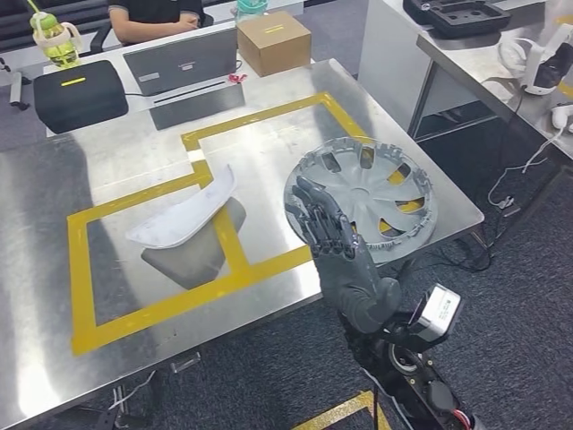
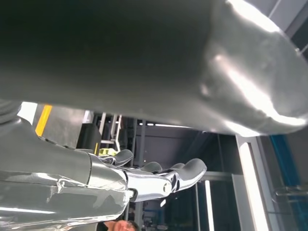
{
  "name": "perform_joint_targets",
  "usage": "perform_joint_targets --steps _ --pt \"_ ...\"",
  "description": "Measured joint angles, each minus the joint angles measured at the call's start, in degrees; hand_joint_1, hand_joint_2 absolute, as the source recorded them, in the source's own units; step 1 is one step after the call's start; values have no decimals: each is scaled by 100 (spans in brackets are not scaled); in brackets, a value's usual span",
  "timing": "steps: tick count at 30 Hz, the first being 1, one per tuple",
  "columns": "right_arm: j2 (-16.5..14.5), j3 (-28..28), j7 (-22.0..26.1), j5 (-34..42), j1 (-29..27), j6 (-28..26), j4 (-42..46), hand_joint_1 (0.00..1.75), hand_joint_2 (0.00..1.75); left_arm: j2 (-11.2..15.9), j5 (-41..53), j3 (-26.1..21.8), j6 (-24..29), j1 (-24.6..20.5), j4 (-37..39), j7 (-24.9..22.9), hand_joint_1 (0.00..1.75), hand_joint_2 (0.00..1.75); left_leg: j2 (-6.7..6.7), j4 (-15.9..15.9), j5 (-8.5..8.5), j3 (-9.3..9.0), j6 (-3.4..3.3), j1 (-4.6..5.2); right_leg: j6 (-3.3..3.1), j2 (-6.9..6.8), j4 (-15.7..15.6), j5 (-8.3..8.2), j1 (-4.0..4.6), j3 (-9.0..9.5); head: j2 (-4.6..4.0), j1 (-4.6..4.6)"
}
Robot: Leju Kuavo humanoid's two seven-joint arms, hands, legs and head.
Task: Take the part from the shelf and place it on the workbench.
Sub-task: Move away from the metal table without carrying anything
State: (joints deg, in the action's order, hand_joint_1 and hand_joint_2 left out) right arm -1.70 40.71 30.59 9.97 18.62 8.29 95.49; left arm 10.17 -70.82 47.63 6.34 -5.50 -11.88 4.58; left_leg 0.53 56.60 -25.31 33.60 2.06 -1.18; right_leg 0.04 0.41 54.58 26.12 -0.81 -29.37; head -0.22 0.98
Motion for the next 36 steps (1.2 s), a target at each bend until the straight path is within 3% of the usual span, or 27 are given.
perform_joint_targets --steps 3,4,5,6,7,9,10,11,14,16,18,19,20,21,22,23,25,27,29,30,32,34,35,36 --pt "1 0 -3 16 -10 18 -5 0 0 -8 -4 1 0 -11 -1 0 0 0 -11 1070 -702 417 52 -9 -105 -3 -21 -115 14 -146 0 -133" --pt "2 1 -3 19 -17 26 -10 0 0 -10 -6 1 1 -12 -1 -2 0 0 -12 1387 -842 518 62 -11 -113 -2 -19 -153 25 -201 0 -170" --pt "2 1 -1 21 -24 37 -17 0 0 -14 -8 1 1 -12 0 -4 0 0 -13 1519 -867 526 63 -10 -114 3 -18 -192 35 -252 0 -195" --pt "2 1 2 21 -29 44 -23 0 0 -17 -9 0 3 -13 -1 -7 0 0 -14 1412 -779 411 55 -9 -109 10 -17 -229 41 -297 0 -218" --pt "2 1 6 21 -31 50 -29 0 0 -19 -10 1 8 -15 -1 -8 0 0 -16 1081 -618 180 37 -7 -99 20 -16 -265 45 -337 0 -240" --pt "2 0 21 22 -29 56 -33 0 0 -20 -11 -1 21 -29 -1 -8 0 0 -37 174 -349 -404 -16 9 -61 34 -12 -334 53 -394 0 -280" --pt "2 0 27 22 -28 57 -34 0 0 -20 -11 -1 28 -37 -1 -8 0 0 -50 -140 -280 -591 -44 27 -33 36 -15 -367 55 -406 0 -284" --pt "2 1 32 22 -27 57 -35 0 0 -20 -12 -1 33 -47 -1 -9 0 0 -62 -311 -261 -680 -68 47 0 36 -17 -400 55 -415 0 -290" --pt "6 7 37 23 -30 58 -38 0 0 -23 -14 -1 37 -59 -1 -16 0 0 -47 -388 -171 -620 -166 54 108 35 -1 -434 48 -455 0 -274" --pt "12 8 38 23 -33 58 -40 0 0 -26 -15 -1 37 -56 -1 -24 0 0 -5 -422 -66 -530 -255 32 157 25 348 -71 43 -606 0 -217" --pt "20 9 38 23 -42 58 -44 0 0 -27 -15 -1 37 -53 0 -27 0 0 21 -417 31 -406 -300 45 188 9 1109 517 29 -841 0 -147" --pt "26 10 38 23 -51 58 -48 0 0 -27 -15 -1 37 -52 0 -27 0 0 26 -413 82 -336 -302 53 200 8 1486 708 28 -920 0 -117" --pt "33 10 38 23 -59 58 -51 0 0 -27 -15 -1 37 -51 1 -27 0 0 29 -408 132 -266 -301 61 206 7 1714 773 28 -910 0 -90" --pt "38 11 38 23 -65 58 -54 0 0 -27 -15 -1 37 -50 0 -27 0 0 30 -401 178 -201 -296 66 204 7 1723 712 29 -796 0 -69" --pt "42 12 38 23 -66 59 -56 0 0 -28 -16 -1 37 -49 0 -28 0 0 30 -390 222 -138 -285 70 196 6 1518 574 30 -574 0 -46" --pt "43 13 39 25 -62 62 -57 0 0 -31 -16 -1 37 -49 -1 -30 0 0 30 -375 256 -91 -271 72 175 2 1109 414 34 -261 0 -26" --pt "44 16 42 30 -46 79 -57 0 0 -40 -17 -1 37 -49 -1 -39 0 0 29 -340 316 -26 -224 87 126 -9 217 288 59 342 0 15" --pt "44 18 46 34 -33 99 -57 0 0 -46 -19 -1 37 -48 -1 -48 0 0 33 -325 397 11 -159 92 91 -14 -193 321 87 576 0 27" --pt "44 19 48 38 -28 108 -58 0 0 -43 -20 0 38 -44 0 -51 0 0 31 -306 444 44 -86 88 32 -23 -240 260 73 511 0 12" --pt "44 20 48 38 -22 110 -60 0 0 -42 -20 -1 38 -44 1 -52 0 0 19 -216 344 95 -53 82 -17 -32 -251 211 60 456 0 1" --pt "44 21 48 39 -11 111 -63 0 0 -43 -20 -1 39 -44 1 -53 0 0 -7 281 -140 301 9 56 -105 -57 -271 98 40 326 0 -60" --pt "44 21 48 54 -13 114 -74 0 0 -47 -20 -1 39 -45 0 -54 0 0 -15 1076 -650 556 74 30 -137 -60 -264 -22 49 193 0 -132" --pt "44 22 48 65 -17 115 -84 0 0 -48 -20 -1 39 -45 0 -53 0 0 -15 1359 -717 605 100 16 -131 -57 -255 -84 51 123 0 -158" --pt "44 22 49 77 -22 117 -94 0 0 -50 -20 -1 39 -45 0 -52 0 0 -16 1472 -653 568 121 2 -120 -53 -239 -140 52 51 0 -183"
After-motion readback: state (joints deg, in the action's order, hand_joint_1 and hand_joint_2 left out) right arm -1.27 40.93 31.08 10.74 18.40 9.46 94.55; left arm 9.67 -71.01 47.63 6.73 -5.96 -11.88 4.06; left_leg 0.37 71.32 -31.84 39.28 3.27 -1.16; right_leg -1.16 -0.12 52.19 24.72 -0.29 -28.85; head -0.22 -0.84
